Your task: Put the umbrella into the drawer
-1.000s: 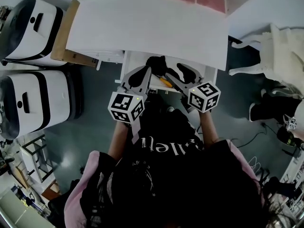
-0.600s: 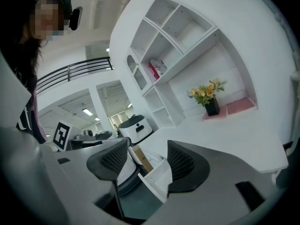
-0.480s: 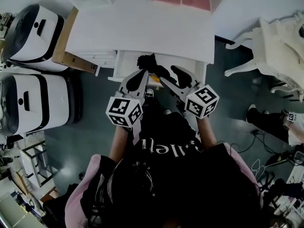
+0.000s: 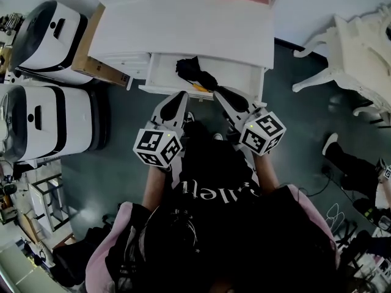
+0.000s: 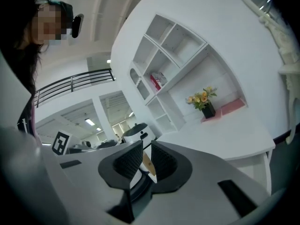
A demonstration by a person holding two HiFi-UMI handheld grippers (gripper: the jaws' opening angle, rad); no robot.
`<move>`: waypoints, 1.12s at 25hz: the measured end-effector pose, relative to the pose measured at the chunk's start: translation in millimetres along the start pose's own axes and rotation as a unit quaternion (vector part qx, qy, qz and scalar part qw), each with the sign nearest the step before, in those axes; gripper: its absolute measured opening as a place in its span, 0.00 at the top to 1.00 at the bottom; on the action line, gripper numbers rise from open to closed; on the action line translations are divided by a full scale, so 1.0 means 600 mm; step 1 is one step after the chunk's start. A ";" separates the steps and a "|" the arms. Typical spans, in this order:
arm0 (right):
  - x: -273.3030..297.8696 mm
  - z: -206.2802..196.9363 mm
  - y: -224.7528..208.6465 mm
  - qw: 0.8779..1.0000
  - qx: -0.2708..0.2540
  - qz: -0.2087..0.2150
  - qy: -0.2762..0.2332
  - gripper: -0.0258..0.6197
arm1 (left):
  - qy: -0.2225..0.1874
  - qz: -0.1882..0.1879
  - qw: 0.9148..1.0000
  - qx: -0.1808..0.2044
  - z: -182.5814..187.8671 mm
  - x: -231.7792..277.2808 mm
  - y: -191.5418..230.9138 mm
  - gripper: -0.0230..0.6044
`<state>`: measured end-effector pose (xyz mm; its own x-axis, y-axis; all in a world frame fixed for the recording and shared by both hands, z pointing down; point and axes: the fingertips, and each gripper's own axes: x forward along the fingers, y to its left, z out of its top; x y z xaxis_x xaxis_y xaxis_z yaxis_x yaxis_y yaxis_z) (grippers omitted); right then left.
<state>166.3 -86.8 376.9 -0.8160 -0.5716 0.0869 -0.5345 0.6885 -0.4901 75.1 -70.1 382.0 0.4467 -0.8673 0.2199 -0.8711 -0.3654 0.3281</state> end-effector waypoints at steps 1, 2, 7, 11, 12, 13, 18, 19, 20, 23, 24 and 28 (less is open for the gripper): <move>-0.004 -0.001 0.003 1.000 0.002 0.001 -0.001 0.84 | -0.001 0.000 1.000 0.001 0.000 -0.005 -0.004 0.94; -0.008 -0.003 0.006 1.000 0.001 0.000 -0.001 0.84 | -0.002 -0.001 1.000 0.003 0.000 -0.010 -0.008 0.94; -0.008 -0.016 0.024 1.000 -0.018 -0.007 0.008 0.85 | -0.001 -0.013 1.000 0.012 0.004 -0.026 -0.022 0.94; 0.006 -0.026 0.048 0.999 -0.028 -0.012 0.011 0.86 | 0.002 -0.027 0.999 0.017 0.010 -0.043 -0.016 0.94; 0.010 -0.029 0.055 0.999 -0.030 -0.015 0.011 0.86 | 0.003 -0.031 0.999 0.018 0.011 -0.048 -0.013 0.94; 0.014 -0.033 0.063 0.999 -0.031 -0.017 0.010 0.86 | 0.004 -0.035 0.999 0.018 0.011 -0.055 -0.008 0.94; 0.029 -0.062 0.117 0.999 -0.035 -0.037 0.010 0.87 | 0.010 -0.057 0.998 0.021 0.009 -0.104 0.014 0.94; 0.031 -0.071 0.127 0.998 -0.035 -0.044 0.010 0.87 | 0.013 -0.063 0.998 0.022 0.005 -0.116 0.017 0.94; 0.033 -0.081 0.138 0.998 -0.034 -0.050 0.011 0.87 | 0.016 -0.068 0.997 0.023 0.000 -0.129 0.020 0.94; 0.040 -0.112 0.175 0.997 -0.030 -0.065 0.010 0.87 | 0.024 -0.084 0.996 0.031 -0.015 -0.170 0.032 0.94; 0.044 -0.121 0.187 0.997 -0.030 -0.070 0.010 0.87 | 0.025 -0.089 0.995 0.034 -0.018 -0.183 0.037 0.94; 0.053 -0.158 0.234 0.996 -0.033 -0.087 0.010 0.87 | 0.029 -0.105 0.993 0.035 -0.035 -0.231 0.059 0.94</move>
<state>44.3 33.7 393.5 -0.7130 -0.6768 0.1833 -0.6815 0.6075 -0.4080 -13.2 44.5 382.6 0.6292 -0.7493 0.2065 -0.7687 -0.5606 0.3080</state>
